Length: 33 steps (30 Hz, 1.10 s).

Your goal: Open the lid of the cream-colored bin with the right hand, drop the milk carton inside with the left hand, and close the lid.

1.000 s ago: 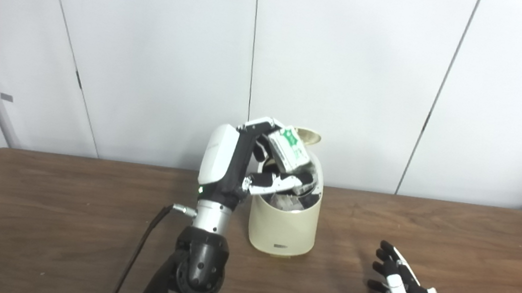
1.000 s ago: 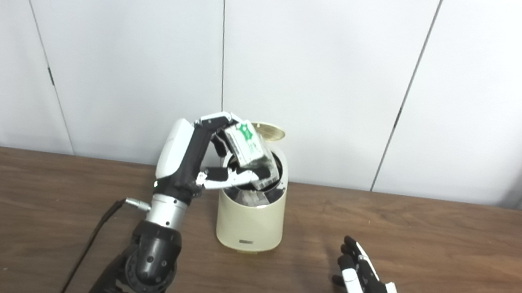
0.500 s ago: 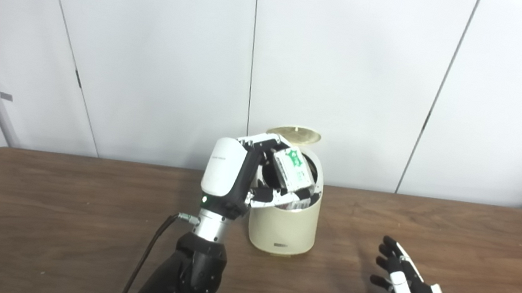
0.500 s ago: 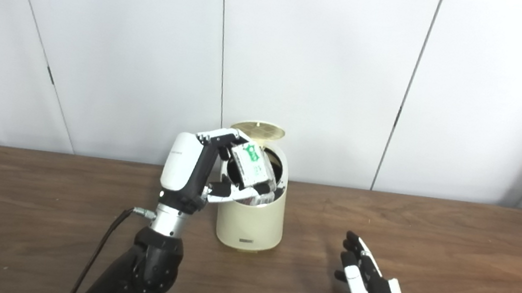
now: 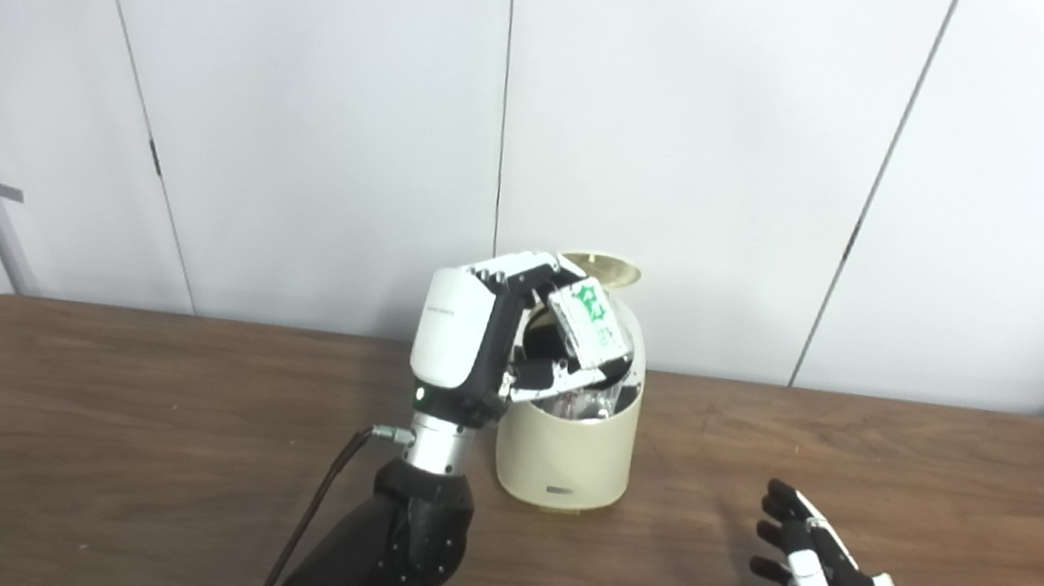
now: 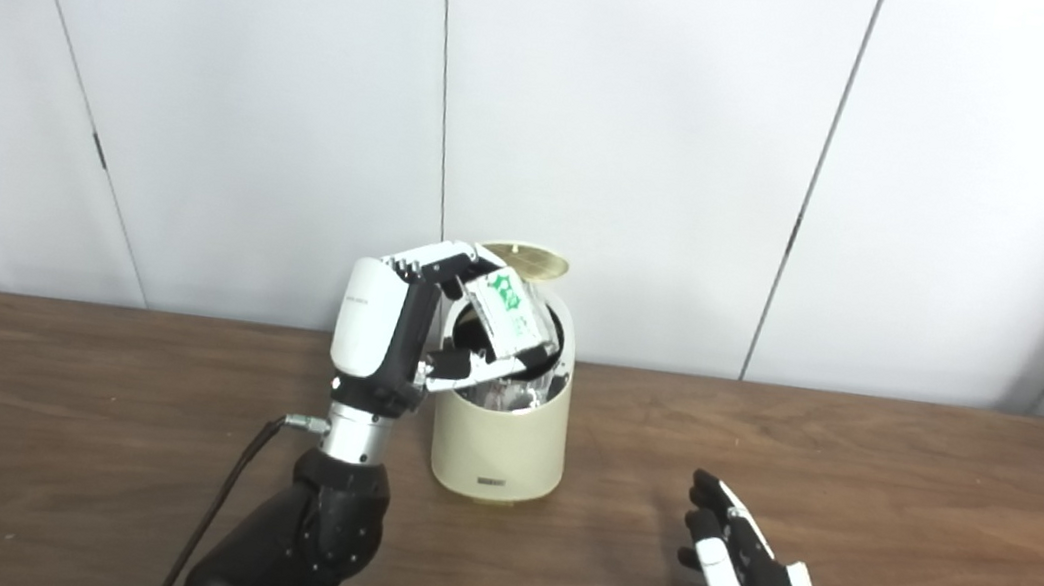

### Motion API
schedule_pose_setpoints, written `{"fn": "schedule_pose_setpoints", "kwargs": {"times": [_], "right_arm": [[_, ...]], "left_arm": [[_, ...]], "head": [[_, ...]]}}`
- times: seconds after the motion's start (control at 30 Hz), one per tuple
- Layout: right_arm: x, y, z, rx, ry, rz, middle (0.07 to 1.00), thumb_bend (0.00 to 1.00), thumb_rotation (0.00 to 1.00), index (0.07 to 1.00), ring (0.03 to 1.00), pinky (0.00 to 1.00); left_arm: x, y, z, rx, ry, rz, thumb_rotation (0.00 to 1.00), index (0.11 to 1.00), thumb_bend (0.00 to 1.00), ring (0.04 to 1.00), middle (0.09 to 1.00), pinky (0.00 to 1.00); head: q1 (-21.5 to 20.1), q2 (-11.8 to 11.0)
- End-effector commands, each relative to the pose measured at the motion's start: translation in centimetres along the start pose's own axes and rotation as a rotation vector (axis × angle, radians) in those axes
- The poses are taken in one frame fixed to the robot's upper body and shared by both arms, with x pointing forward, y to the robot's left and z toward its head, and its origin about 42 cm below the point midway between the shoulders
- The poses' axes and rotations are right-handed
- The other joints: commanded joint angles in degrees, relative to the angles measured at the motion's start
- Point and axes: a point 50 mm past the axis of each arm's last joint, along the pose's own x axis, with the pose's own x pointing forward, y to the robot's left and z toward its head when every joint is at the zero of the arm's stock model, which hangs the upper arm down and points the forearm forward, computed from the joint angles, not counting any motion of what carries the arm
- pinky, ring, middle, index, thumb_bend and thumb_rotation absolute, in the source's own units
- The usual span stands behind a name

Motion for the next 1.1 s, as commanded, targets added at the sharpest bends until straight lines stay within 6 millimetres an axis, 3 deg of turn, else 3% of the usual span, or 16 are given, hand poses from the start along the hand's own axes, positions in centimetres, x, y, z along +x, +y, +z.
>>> {"fn": "schedule_pose_setpoints", "kwargs": {"times": [0.0,0.5,1.07], "right_arm": [[0.4,-0.3,1.4,0.000,-0.066,0.004,0.905,0.54,0.91,0.879,0.884,0.78],[0.4,-0.4,1.6,-0.013,-0.073,-0.002,0.904,0.56,0.93,0.898,0.885,0.78],[0.5,-0.6,1.4,-0.024,-0.078,0.002,0.906,0.57,0.95,0.902,0.885,0.77]], "left_arm": [[3.7,0.7,1.1,-0.029,-0.087,0.095,0.00,0.492,0.48,0.444,0.493,0.36],[3.8,1.4,-0.3,0.073,-0.130,0.041,0.00,0.481,0.48,0.434,0.495,0.35],[3.6,2.1,-0.6,0.150,-0.016,-0.082,0.00,0.505,0.47,0.408,0.494,0.35]], "head": [[0.04,0.05],[0.43,0.57],[1.10,0.97]]}}
